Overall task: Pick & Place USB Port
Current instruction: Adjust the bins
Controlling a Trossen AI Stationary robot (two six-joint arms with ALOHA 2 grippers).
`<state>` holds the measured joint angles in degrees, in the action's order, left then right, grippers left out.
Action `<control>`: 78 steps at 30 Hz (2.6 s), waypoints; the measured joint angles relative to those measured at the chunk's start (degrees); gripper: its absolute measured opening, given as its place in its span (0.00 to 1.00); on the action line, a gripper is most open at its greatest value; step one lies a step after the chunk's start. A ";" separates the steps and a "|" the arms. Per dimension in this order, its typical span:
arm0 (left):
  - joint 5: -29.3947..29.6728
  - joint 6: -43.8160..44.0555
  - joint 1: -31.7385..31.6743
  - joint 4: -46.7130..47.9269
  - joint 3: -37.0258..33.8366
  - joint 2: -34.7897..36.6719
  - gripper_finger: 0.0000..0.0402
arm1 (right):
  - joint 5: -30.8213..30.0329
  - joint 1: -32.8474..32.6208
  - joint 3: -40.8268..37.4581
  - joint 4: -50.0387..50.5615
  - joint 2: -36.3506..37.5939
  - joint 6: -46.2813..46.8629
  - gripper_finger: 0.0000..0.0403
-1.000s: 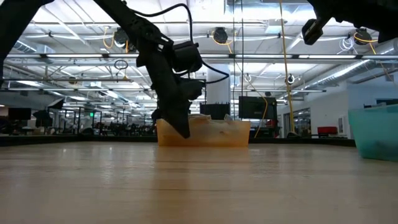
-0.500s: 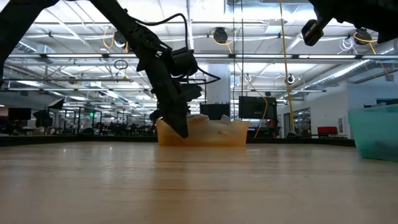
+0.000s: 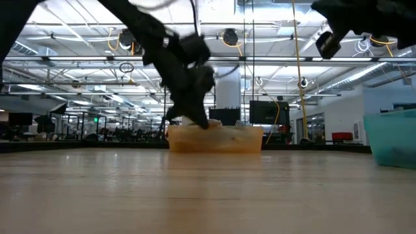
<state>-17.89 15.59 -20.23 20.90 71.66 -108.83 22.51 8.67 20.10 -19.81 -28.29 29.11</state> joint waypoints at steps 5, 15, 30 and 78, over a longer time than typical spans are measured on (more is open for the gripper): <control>2.65 2.29 4.72 -0.07 -0.02 5.20 0.00 | -3.55 0.00 0.00 13.52 0.02 -3.12 0.00; 8.09 8.00 11.16 0.03 0.00 10.67 0.00 | -11.15 -0.02 -0.16 49.21 -0.14 -6.54 0.00; 10.34 11.16 14.43 0.84 0.00 11.06 0.00 | -15.25 -6.35 -0.13 65.06 -1.46 17.09 0.00; 13.49 11.46 15.89 4.66 0.00 11.06 0.00 | -33.83 -50.24 -0.07 59.62 -9.21 59.93 0.00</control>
<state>-4.40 27.05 -4.34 25.56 71.66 -97.78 -11.31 -41.57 20.03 39.80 -37.51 89.04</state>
